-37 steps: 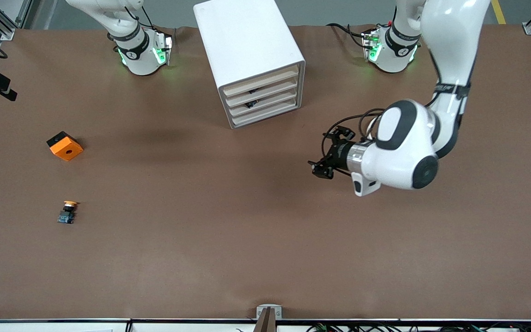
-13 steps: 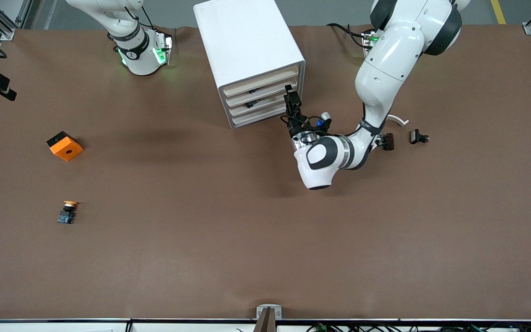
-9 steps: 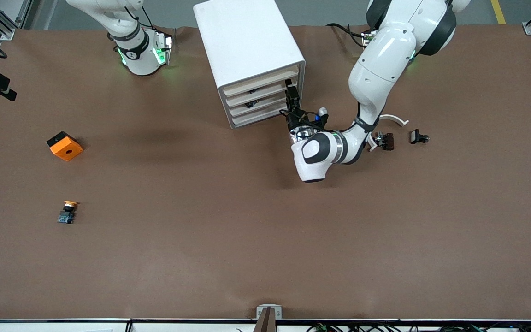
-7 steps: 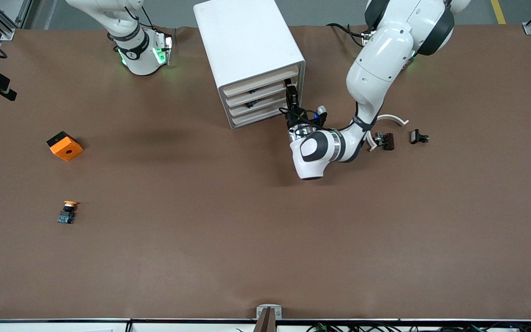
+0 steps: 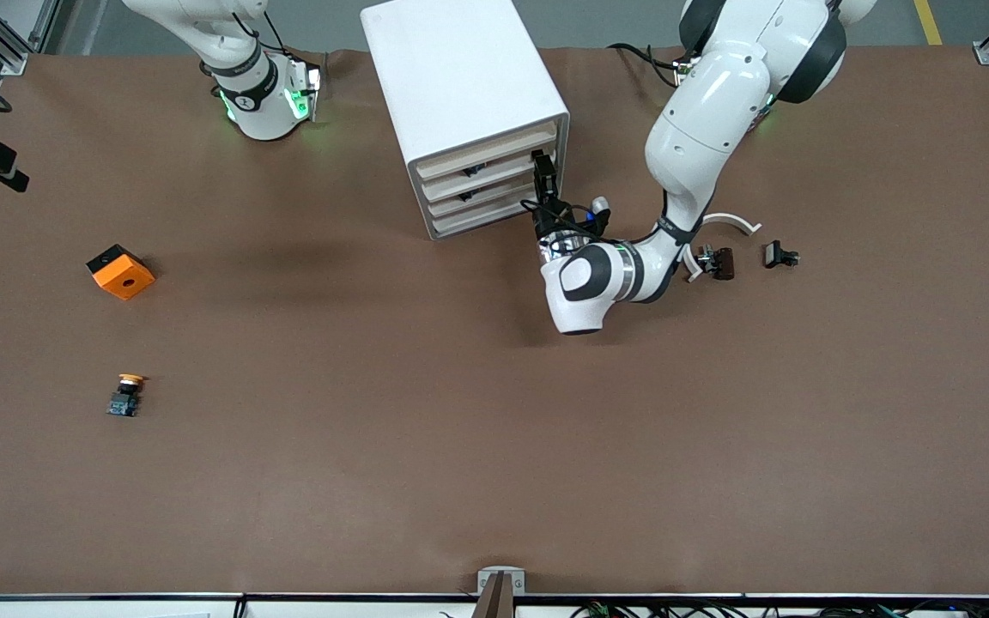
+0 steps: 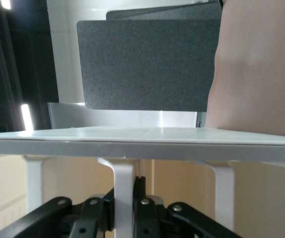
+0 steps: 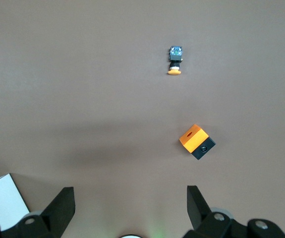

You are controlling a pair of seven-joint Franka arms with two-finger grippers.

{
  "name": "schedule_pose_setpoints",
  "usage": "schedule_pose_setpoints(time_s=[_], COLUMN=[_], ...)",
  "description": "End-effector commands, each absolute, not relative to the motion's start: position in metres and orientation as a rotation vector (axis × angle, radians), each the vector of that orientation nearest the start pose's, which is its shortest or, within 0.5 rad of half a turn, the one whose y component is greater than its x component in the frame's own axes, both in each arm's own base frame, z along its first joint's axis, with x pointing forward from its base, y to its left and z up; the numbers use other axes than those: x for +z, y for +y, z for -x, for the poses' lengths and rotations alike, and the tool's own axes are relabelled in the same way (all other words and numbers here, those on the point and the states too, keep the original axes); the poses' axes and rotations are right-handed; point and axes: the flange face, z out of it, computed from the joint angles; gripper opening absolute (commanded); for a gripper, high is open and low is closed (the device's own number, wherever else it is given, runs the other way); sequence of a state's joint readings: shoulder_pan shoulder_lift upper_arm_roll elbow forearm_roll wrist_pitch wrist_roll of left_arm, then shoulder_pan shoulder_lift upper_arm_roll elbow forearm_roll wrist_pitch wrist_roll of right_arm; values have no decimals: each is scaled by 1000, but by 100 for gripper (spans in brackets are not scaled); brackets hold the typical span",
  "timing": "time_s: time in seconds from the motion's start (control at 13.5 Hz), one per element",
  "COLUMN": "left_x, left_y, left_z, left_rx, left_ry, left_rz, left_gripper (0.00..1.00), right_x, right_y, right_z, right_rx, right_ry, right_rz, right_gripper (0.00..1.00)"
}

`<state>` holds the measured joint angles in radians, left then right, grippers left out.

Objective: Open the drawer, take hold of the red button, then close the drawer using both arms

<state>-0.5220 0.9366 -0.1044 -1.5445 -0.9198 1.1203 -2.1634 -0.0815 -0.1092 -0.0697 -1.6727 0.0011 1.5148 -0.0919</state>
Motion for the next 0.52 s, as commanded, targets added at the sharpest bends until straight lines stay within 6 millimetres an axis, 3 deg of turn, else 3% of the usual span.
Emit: schedule_pose_setpoints(time_s=[0.0,0.22,0.3,0.45], left_x=[146,155,157,159], left_y=[-374,-349,-341,-329], left_z=[-440,-476,-484,-495], left_rx=[1448,1520,1547,1596], left_ry=[-1370,-1436,-1453,-1472], left_rz=[1015,1006,995,968], left_gripper=[14,15,21,23], right_x=[617,594,587,558], right_y=[-82,-89,-92,-98], right_z=[-536,-556,-561,-576], right_rx=[106,110,113,159], right_ry=[64,65,72,78], right_rz=[3123,3130,3134,3142], right_gripper=[100,100,100,100])
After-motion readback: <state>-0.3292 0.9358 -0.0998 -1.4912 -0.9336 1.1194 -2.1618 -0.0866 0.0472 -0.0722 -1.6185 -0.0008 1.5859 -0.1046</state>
